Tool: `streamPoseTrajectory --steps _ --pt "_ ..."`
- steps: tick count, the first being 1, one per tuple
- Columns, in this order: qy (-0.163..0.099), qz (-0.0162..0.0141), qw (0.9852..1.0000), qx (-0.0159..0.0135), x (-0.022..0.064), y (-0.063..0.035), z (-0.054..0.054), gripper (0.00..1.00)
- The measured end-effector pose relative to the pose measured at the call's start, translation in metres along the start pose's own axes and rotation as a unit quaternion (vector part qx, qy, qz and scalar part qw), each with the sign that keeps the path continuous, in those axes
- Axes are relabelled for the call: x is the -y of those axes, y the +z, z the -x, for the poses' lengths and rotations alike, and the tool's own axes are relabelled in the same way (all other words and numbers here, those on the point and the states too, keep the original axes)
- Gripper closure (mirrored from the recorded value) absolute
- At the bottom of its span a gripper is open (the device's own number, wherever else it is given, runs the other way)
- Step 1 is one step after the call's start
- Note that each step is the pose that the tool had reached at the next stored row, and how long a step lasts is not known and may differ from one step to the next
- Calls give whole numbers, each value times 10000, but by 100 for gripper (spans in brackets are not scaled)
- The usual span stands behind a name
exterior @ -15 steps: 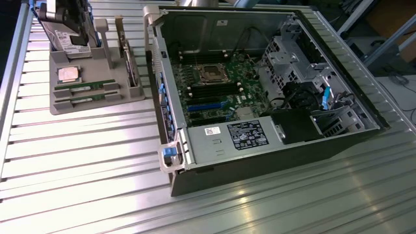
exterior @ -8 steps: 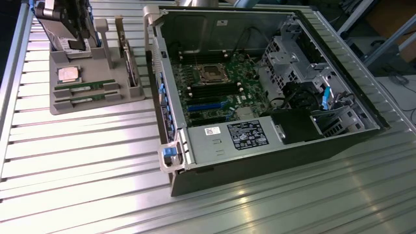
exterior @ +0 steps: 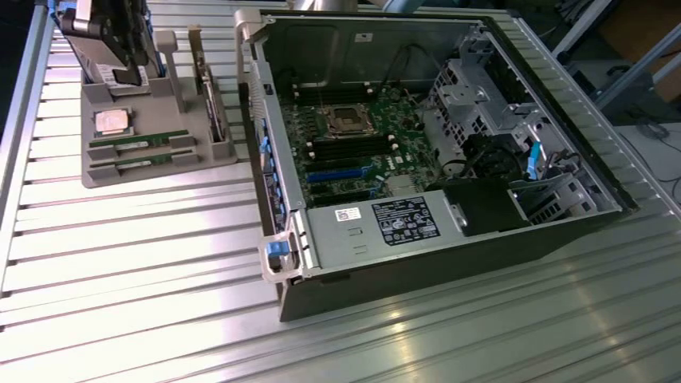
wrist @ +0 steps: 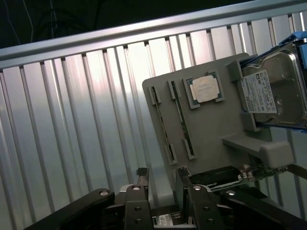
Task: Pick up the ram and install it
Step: 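Pick up the ram and move it above insertion slot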
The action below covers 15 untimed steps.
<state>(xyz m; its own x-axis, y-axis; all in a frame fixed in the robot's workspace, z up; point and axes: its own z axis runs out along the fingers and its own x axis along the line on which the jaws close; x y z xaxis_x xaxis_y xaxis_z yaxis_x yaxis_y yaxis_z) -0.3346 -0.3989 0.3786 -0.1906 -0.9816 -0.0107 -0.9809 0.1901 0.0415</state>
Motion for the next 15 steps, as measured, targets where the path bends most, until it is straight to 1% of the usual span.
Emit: streamPoseTrajectory --steps 4,15 --pt "2 0 10000 0 2 54 -1 64" --pt "2 0 10000 0 6 154 -2 64"
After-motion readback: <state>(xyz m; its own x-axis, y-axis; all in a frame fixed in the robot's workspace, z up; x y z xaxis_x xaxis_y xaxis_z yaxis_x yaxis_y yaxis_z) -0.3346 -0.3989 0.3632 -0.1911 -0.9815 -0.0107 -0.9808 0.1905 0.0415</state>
